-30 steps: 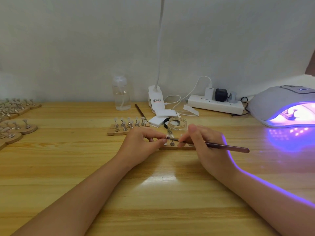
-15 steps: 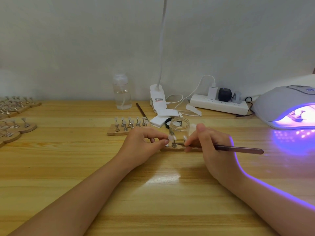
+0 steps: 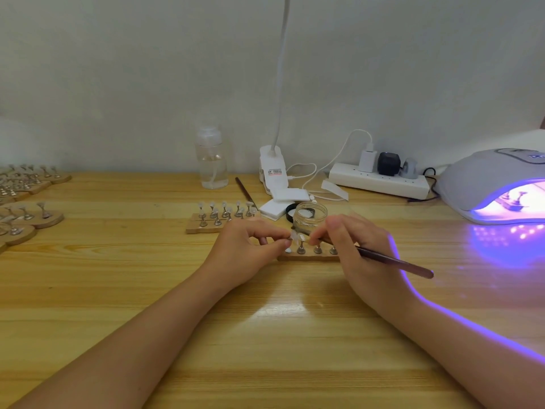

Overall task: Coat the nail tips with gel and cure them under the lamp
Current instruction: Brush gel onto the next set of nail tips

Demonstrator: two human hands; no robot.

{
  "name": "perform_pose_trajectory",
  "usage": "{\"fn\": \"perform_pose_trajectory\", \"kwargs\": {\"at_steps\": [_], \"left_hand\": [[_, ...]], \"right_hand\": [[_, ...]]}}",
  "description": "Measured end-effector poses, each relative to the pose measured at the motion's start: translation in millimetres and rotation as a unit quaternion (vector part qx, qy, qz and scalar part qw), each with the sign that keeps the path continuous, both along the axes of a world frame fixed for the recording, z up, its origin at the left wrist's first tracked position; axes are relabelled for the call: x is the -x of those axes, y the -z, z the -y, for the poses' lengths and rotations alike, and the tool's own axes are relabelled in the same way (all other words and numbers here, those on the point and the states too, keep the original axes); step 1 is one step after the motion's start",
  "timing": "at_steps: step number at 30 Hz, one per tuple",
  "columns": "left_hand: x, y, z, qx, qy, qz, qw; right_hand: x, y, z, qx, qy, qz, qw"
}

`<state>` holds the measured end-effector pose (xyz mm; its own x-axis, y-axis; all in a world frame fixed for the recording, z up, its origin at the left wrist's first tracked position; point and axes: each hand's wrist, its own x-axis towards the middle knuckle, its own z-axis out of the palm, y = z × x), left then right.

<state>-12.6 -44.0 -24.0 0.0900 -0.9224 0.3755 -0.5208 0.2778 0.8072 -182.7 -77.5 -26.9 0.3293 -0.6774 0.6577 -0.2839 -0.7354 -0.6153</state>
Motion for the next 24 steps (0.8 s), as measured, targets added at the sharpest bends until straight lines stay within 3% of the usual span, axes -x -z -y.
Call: {"fn": "perform_pose_trajectory", "kwargs": {"at_steps": [4, 9, 14, 20, 24], "left_hand": [[-0.3, 1.2, -0.1, -0.003, -0.004, -0.001, 1.0], [-0.4, 1.0, -0.5, -0.002, -0.004, -0.003, 1.0], [0.3, 0.3, -0.9, -0.003, -0.004, 0.003, 1.0], [-0.1, 0.1, -0.7, -0.001, -0.004, 0.009, 1.0], [-0.3, 0.2, -1.3, -0.001, 0.002, 0.013, 1.0]], "right_hand": [[1.5, 2.3, -3.4, -0.075, -0.04, 0.083, 0.993], [1.3, -1.7, -1.7, -0.013, -0.009, 0.001, 1.0], [2.8, 0.2, -5.9, -0.061, -0.053, 0.079, 0.994], [1.2, -1.7, -3.1, -0.016, -0.015, 0.016, 1.0], [3.2, 0.2, -5.8, -0.059, -0.044, 0.07, 0.995]]}}
